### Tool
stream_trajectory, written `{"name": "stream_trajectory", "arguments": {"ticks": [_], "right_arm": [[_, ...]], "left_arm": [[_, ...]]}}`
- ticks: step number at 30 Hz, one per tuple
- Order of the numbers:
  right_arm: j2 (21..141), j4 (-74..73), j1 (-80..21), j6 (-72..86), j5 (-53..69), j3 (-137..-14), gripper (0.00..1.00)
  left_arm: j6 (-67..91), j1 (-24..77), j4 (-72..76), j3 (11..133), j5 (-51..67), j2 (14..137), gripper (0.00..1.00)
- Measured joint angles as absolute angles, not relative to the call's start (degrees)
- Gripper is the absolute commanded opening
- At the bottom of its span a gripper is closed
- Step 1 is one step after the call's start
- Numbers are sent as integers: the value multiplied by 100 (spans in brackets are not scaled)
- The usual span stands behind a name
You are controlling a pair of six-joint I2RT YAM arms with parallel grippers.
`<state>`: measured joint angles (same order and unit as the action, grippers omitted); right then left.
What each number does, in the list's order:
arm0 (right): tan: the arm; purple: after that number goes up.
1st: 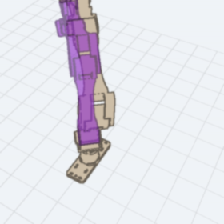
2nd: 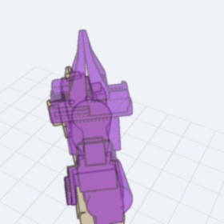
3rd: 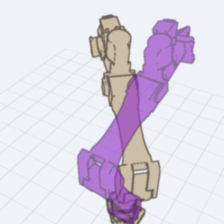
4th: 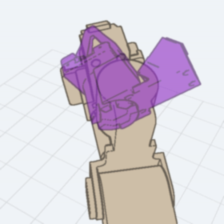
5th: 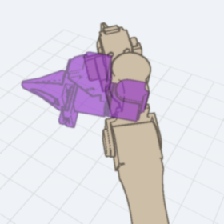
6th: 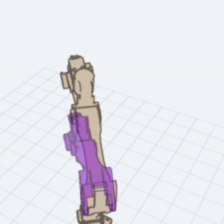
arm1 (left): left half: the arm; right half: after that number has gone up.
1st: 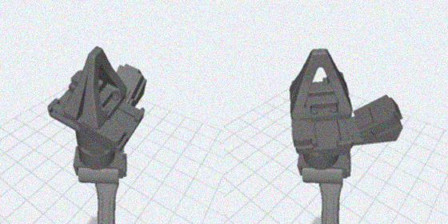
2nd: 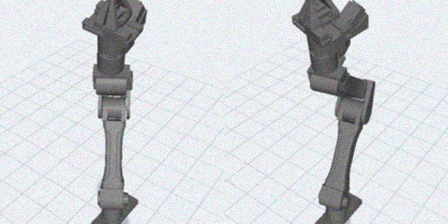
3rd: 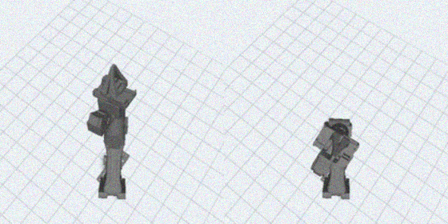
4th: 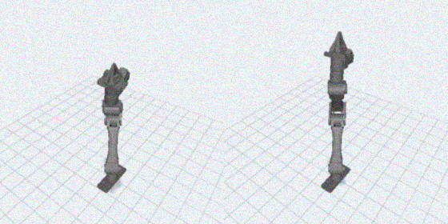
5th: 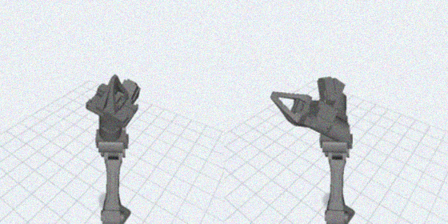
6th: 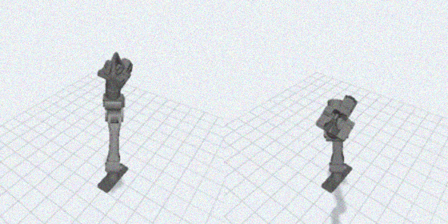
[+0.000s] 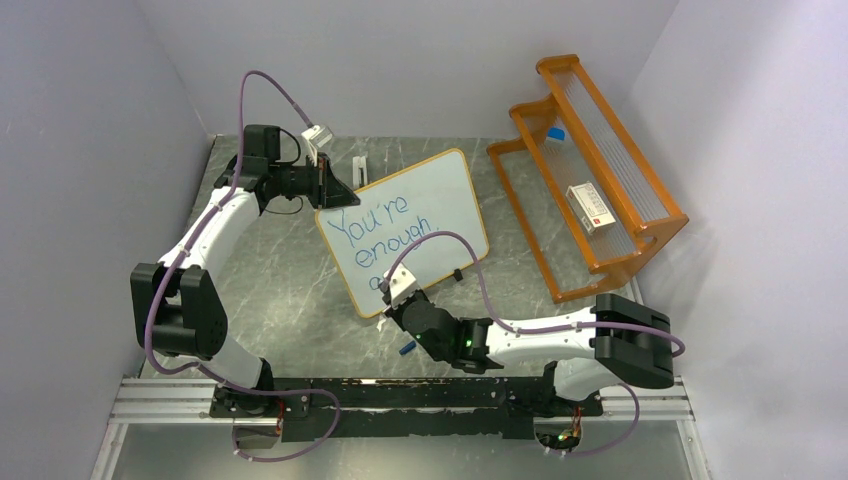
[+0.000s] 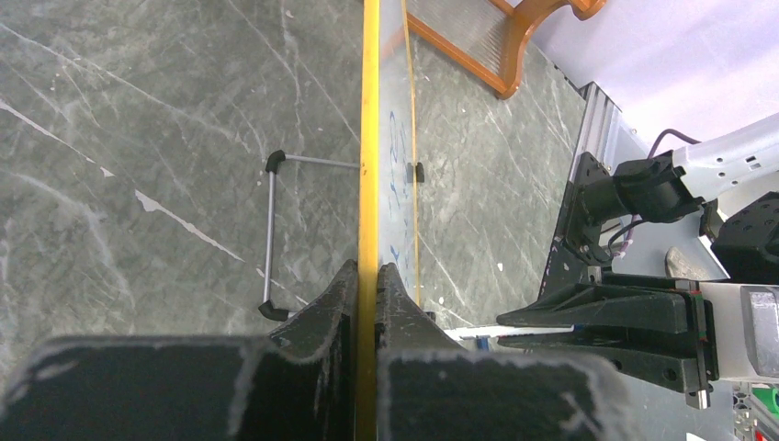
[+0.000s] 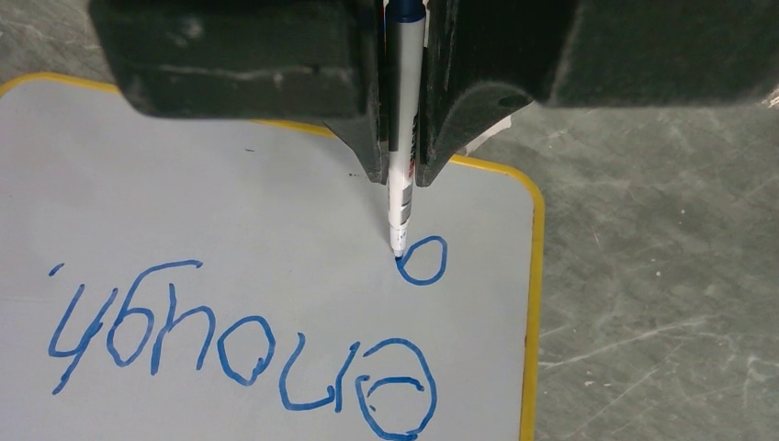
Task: Write a sentence on the whiteboard
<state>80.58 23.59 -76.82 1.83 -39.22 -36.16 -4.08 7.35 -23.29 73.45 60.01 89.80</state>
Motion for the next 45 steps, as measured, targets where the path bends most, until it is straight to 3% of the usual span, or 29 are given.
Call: {"name": "stream_trajectory", "arguments": {"ticks": [45], "right_arm": [[7738, 2058, -7616, 231, -4005, -3470, 0]], "left_arm": [[-408, 735, -2329, 7345, 6001, 8982, 5]]}}
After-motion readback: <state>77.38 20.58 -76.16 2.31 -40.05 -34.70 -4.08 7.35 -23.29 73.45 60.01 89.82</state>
